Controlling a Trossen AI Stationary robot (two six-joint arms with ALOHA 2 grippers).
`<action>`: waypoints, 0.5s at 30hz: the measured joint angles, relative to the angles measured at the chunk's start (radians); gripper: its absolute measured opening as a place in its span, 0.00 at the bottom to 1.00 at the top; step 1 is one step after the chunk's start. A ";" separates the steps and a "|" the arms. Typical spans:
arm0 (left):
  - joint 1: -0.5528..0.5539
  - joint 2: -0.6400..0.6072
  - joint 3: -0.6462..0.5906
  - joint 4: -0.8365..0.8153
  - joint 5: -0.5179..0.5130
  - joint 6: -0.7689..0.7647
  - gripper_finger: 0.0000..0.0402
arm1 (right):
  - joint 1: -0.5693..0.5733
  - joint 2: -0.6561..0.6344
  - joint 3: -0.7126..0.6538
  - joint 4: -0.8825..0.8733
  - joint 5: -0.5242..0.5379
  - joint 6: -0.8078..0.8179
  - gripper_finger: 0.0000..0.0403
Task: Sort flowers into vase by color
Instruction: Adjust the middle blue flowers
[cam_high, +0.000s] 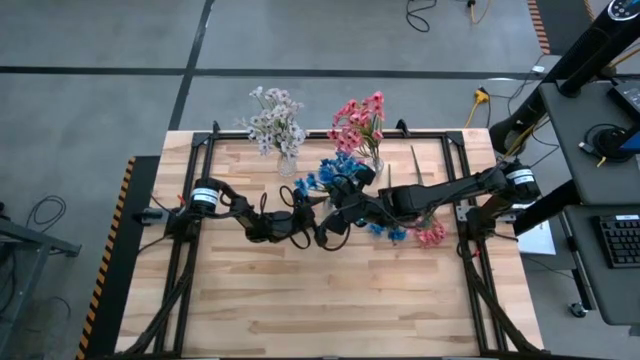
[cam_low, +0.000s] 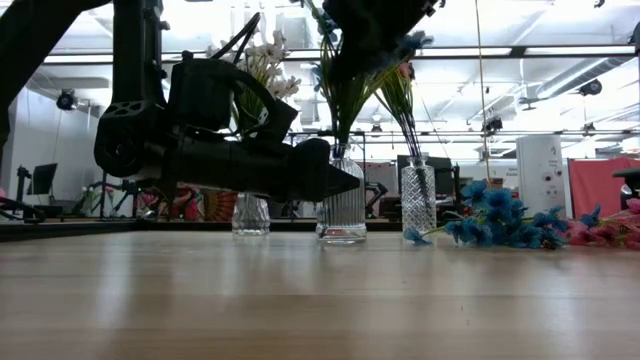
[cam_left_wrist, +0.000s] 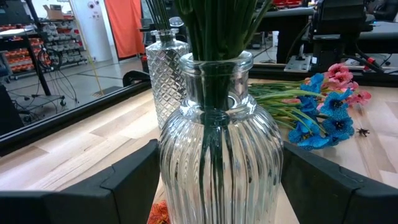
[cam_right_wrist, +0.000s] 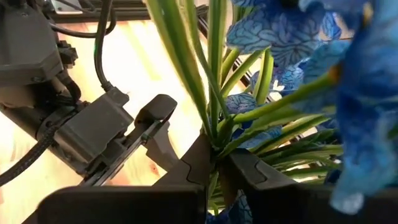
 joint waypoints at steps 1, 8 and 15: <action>0.000 0.000 0.000 0.000 0.000 0.000 0.70 | -0.001 0.000 0.000 -0.003 -0.004 0.001 0.04; 0.000 0.000 0.000 0.000 0.000 0.000 0.70 | -0.009 0.018 0.000 -0.021 -0.039 0.026 0.04; 0.000 0.000 0.000 -0.001 0.001 0.000 0.70 | -0.014 0.044 0.000 -0.022 -0.075 0.039 0.04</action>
